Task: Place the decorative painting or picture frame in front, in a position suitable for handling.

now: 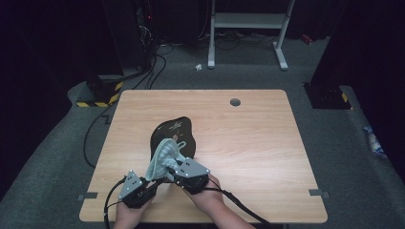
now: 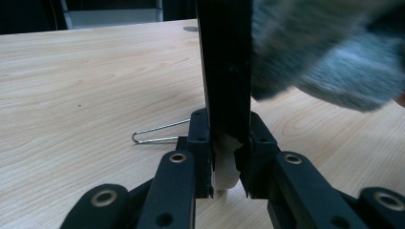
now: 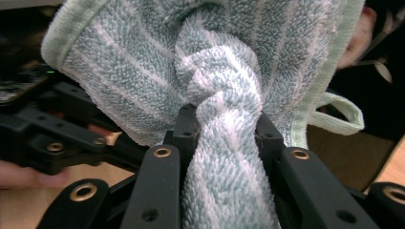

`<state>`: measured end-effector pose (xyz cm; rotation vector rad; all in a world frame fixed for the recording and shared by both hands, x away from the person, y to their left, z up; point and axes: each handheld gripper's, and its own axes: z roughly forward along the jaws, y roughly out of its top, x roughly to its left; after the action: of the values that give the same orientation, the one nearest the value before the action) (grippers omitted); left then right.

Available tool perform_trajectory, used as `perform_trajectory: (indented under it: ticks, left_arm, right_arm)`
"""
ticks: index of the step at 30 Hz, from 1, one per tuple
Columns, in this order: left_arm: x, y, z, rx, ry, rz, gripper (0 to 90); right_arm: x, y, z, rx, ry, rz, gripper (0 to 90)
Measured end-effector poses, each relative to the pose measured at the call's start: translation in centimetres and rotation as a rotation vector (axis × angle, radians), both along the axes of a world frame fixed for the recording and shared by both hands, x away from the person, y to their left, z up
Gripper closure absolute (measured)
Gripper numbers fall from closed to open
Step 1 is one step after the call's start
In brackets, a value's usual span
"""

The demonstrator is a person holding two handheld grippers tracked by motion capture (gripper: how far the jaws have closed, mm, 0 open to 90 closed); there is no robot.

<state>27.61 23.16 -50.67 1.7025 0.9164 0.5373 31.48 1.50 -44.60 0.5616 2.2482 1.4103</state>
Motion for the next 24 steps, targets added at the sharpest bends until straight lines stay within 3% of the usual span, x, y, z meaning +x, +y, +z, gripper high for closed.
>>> perform_trajectory:
  ticks: [4, 9, 16, 19, 21, 24]
  left_arm:
    - [0.1, 0.1, 0.0, -0.007, 0.001, -0.003, 77.0]
    - [0.1, 0.0, 0.0, -0.006, 0.0, -0.002, 77.0]
    - [0.0, 0.0, 0.0, -0.002, 0.0, -0.005, 76.7]
    - [0.0, 0.0, 0.0, -0.004, 0.001, -0.005, 76.7]
    - [0.0, 0.0, 0.0, -0.004, 0.001, -0.005, 76.7]
    - [0.0, 0.0, 0.0, -0.003, 0.002, -0.004, 76.5]
  right_arm:
    - [0.6, -0.3, -0.3, -0.011, -0.005, -0.012, 70.0]
    - [3.0, -1.7, -1.2, -0.033, 0.015, -0.085, 70.0]
    - [7.9, -4.8, -2.7, -0.03, 0.105, -0.238, 69.9]
    - [9.1, -5.7, -3.3, -0.024, 0.14, -0.278, 70.0]
    - [9.3, -5.9, -3.6, -0.022, 0.16, -0.285, 70.0]
    - [8.2, -5.3, -3.8, -0.029, 0.158, -0.252, 70.0]
